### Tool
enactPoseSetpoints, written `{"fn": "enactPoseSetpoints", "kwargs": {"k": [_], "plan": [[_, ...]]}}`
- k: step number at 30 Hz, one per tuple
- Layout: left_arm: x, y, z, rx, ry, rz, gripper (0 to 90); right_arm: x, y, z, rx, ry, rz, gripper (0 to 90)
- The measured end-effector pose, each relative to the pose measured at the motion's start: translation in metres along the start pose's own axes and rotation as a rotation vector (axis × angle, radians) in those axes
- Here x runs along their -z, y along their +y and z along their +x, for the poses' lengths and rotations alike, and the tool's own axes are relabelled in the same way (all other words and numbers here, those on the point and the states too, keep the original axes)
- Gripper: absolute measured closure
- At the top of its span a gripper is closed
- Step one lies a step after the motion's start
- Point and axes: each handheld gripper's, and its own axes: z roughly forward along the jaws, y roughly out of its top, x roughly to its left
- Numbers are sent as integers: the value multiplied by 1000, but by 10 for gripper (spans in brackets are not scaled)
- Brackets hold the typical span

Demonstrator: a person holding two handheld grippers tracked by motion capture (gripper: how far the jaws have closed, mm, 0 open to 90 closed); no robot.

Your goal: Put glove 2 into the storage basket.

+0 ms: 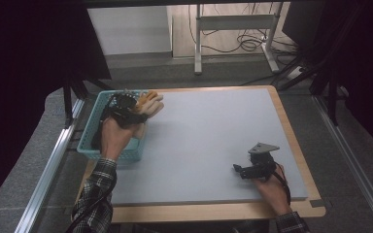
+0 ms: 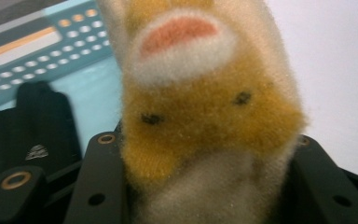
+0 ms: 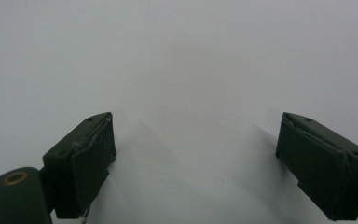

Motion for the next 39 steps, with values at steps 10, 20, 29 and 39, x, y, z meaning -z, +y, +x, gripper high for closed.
{"fn": "enactPoseSetpoints", "kwargs": {"k": [10, 20, 29, 39], "plan": [[-3, -10, 34, 73, 87, 29, 528, 0, 0, 0, 0, 0, 0, 115], [-24, -21, 58, 138, 138, 95, 524, 0, 0, 0, 0, 0, 0, 115], [-60, -25, 60, 139, 127, 173, 512, 0, 0, 0, -1, 1, -1, 115], [-91, -21, 50, 93, 130, 248, 497, 0, 0, 0, -2, 1, 0, 115]]}}
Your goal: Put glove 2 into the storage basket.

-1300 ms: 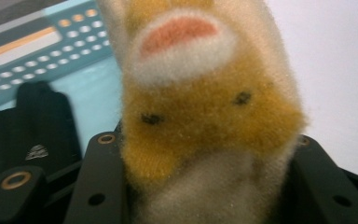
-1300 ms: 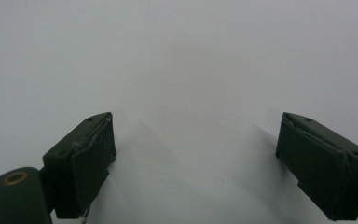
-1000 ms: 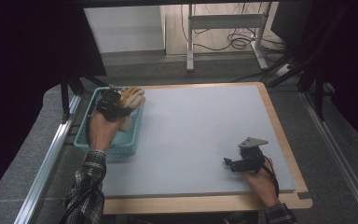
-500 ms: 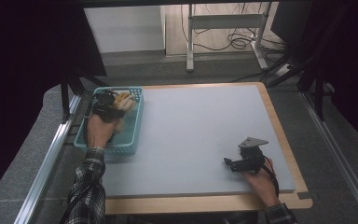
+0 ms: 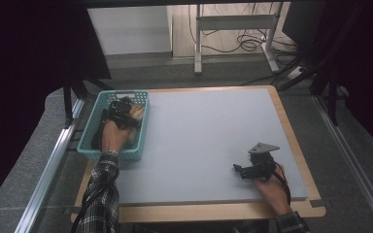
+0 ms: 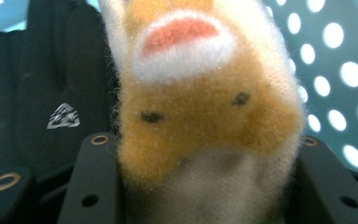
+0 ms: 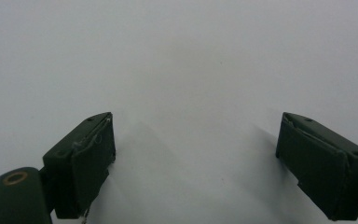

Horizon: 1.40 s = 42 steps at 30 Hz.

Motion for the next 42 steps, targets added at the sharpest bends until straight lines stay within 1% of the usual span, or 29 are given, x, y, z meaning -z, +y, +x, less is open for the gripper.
{"fn": "enactPoseSetpoints", "kwargs": {"k": [1, 5, 7, 9, 10, 12, 14, 15, 16, 18, 20, 21, 23, 24, 25, 26, 27, 28, 29, 30, 32, 34, 37, 40, 42], "plan": [[-2, 1, -1, -9, -1, 8, 494, 0, 0, 0, 0, 0, 0, 115], [-8, 3, -4, -22, -8, 38, 466, 0, 0, 0, 0, 0, 0, 115], [-11, 2, -4, -18, -9, 58, 429, 0, 0, 0, 0, 0, 0, 115], [-13, 0, -1, -1, -15, 75, 371, 0, 0, 0, 0, 0, 0, 115], [-14, -1, 1, 7, -22, 84, 326, 0, 0, 0, 0, 0, 0, 115], [-12, -5, 6, 15, -32, 86, 226, 0, 0, 0, 0, 0, 0, 115], [-8, -8, 10, 21, -55, 65, 129, 0, 0, 0, 0, 0, 0, 115], [-5, -8, 11, 18, -64, 56, 100, 0, 0, 0, 0, 0, 0, 115], [-2, -9, 11, 18, -69, 49, 92, 0, 0, 0, 1, 0, 0, 115], [8, -8, 12, 2, -71, 23, 83, 0, 0, 0, 1, 0, 0, 115], [20, -7, 14, -3, -69, -11, 78, 0, 0, 0, 1, -1, 0, 115], [26, -6, 16, 1, -70, -34, 84, 0, 0, 0, 1, -1, 0, 115], [38, -6, 21, 15, -62, -82, 133, 0, 0, 0, 2, -1, 0, 115], [43, -6, 23, 23, -48, -98, 179, 0, 0, 0, 1, -1, 0, 115], [46, -8, 26, 34, -36, -117, 247, 0, 0, 0, 1, -1, 0, 115], [48, -9, 29, 33, -21, -123, 345, 0, 0, 0, 1, 0, 0, 115], [48, -11, 30, 32, -4, -122, 418, 0, 0, 0, 2, 0, 0, 115], [47, -12, 32, 32, 4, -114, 528, 0, 0, 0, 2, -1, 0, 115], [43, -15, 34, 38, 22, -101, 630, 0, 0, 0, 2, -1, 0, 115], [40, -17, 35, 43, 28, -89, 697, 0, 0, 0, 1, -1, 0, 115], [30, -20, 39, 60, 18, -50, 794, 0, 0, 0, 1, 0, 0, 115], [23, -22, 40, 62, 15, -26, 825, 0, 0, 0, 1, 0, 0, 115], [12, -24, 39, 67, -3, 4, 839, 0, 0, 0, 1, 0, 0, 115], [6, -23, 34, 56, -10, 16, 855, 0, 0, 0, 1, 0, 0, 114], [3, -21, 30, 55, -30, 19, 860, 0, 0, 0, 1, 0, 0, 115]]}}
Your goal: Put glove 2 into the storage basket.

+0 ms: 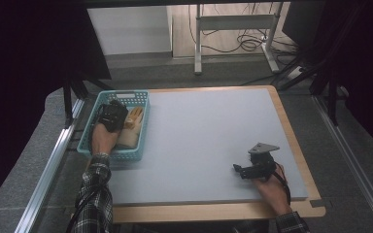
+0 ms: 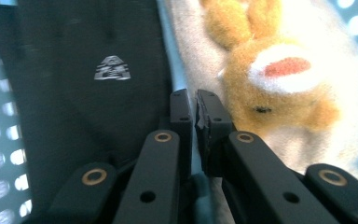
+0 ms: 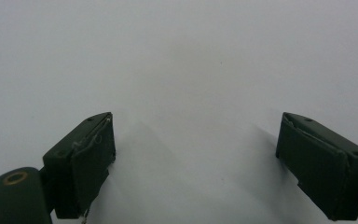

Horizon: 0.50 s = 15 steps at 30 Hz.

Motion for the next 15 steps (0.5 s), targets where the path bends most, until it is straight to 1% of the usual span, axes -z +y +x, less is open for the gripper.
{"fn": "enactPoseSetpoints", "kwargs": {"k": [1, 3, 5, 7, 9, 12, 15], "plan": [[-2, 1, -3, -3, -15, 1, 863, 0, 0, 0, 0, 0, 0, 115], [-4, 3, -7, -10, -20, 7, 874, 0, 0, 0, 0, 0, 0, 115], [-5, 5, -13, -20, -13, 12, 886, 0, 0, 0, 0, 0, 0, 115], [-5, 6, -15, -26, -10, 15, 895, 0, 0, 0, 0, 0, 0, 115], [-5, 5, -13, -20, -11, 10, 893, 0, 0, 0, -1, 0, 0, 115], [-3, 4, -8, -6, -7, -2, 861, 0, 0, 0, 0, 0, 0, 115], [2, 2, -3, 5, -1, -32, 807, 0, 0, 0, 0, 0, 0, 115]]}}
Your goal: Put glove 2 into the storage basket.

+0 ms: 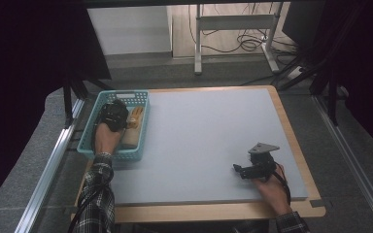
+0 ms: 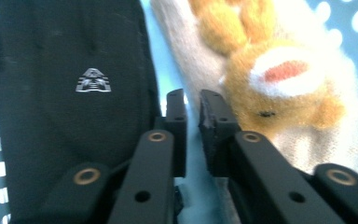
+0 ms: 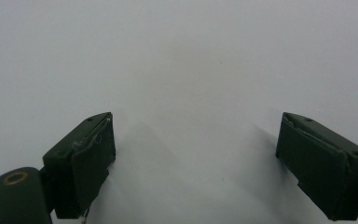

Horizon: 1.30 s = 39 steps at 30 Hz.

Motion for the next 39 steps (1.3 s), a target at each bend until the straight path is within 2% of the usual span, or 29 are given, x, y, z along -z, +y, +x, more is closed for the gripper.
{"fn": "enactPoseSetpoints", "kwargs": {"k": [5, 10, 14, 18, 21, 23, 25, 28, 32, 39], "plan": [[12, -2, 7, 14, 13, -45, 696, 0, 0, 0, 1, 0, 0, 115], [22, -4, 14, 34, 8, -88, 589, 0, 0, 0, 1, 0, 0, 115], [28, -6, 16, 54, -1, -132, 458, 0, 0, 0, 1, 0, 0, 115], [37, -9, 16, 62, -25, -194, 283, 0, 0, 0, 1, 0, 0, 115], [44, -13, 11, 51, -72, -247, 179, 0, 0, 0, 1, 0, 0, 115], [50, -18, 1, 27, -110, -284, 94, 0, 0, 0, 1, 0, 0, 115], [54, -21, -5, 4, -139, -304, 78, 0, 0, 0, 1, 0, 1, 115], [63, -29, -27, -60, -187, -343, 31, 0, 0, 0, 1, 0, 1, 115], [67, -37, -47, -124, -223, -363, 10, 0, 0, 0, 2, 0, 1, 115], [67, -55, -91, -219, -319, -393, 0, 0, 0, 0, 1, 0, 2, 115]]}}
